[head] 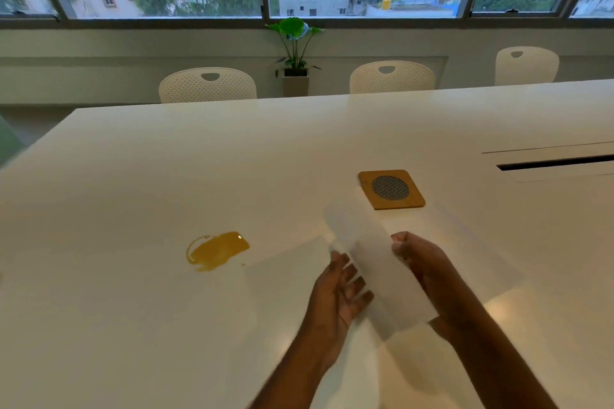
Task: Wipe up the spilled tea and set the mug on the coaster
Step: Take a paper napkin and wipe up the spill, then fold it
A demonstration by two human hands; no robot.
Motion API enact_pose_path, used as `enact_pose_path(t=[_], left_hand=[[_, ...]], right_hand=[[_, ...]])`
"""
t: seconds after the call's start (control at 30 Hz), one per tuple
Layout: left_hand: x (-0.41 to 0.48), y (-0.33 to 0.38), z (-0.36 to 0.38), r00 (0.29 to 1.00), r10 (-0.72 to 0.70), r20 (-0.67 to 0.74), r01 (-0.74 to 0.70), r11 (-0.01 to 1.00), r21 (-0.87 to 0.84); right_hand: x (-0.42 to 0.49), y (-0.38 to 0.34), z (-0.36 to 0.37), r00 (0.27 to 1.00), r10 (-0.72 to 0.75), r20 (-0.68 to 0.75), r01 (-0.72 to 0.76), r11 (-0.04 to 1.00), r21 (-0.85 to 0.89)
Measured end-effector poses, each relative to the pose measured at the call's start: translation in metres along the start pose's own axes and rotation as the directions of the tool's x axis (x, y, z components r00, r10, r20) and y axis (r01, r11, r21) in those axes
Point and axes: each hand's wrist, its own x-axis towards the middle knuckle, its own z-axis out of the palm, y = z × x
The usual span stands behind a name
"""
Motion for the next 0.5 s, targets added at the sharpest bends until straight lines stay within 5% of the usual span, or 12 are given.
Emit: enact_pose_path(t=[0.17,0.33,0.5], left_hand=[[-0.04,0.016,-0.044,1.0,0.007,-0.018,-0.012,0.962,-0.273],[-0.078,0.027,-0.074,0.985,0.101,-0.142,-0.117,0.987,-0.107],[-0.104,0.046,-0.091,0.949,0.186,-0.255,-0.205,0.978,-0.049]], right_hand=[[-0.005,0.029,0.047,0.995,0.051,0.081,-0.057,0.995,0.076],[-0.005,0.047,0.083,0.999,0.051,0.018,-0.048,0.993,-0.112],[-0.011,0.055,0.12,0.998,0.057,0.008,-0.056,0.991,-0.123]])
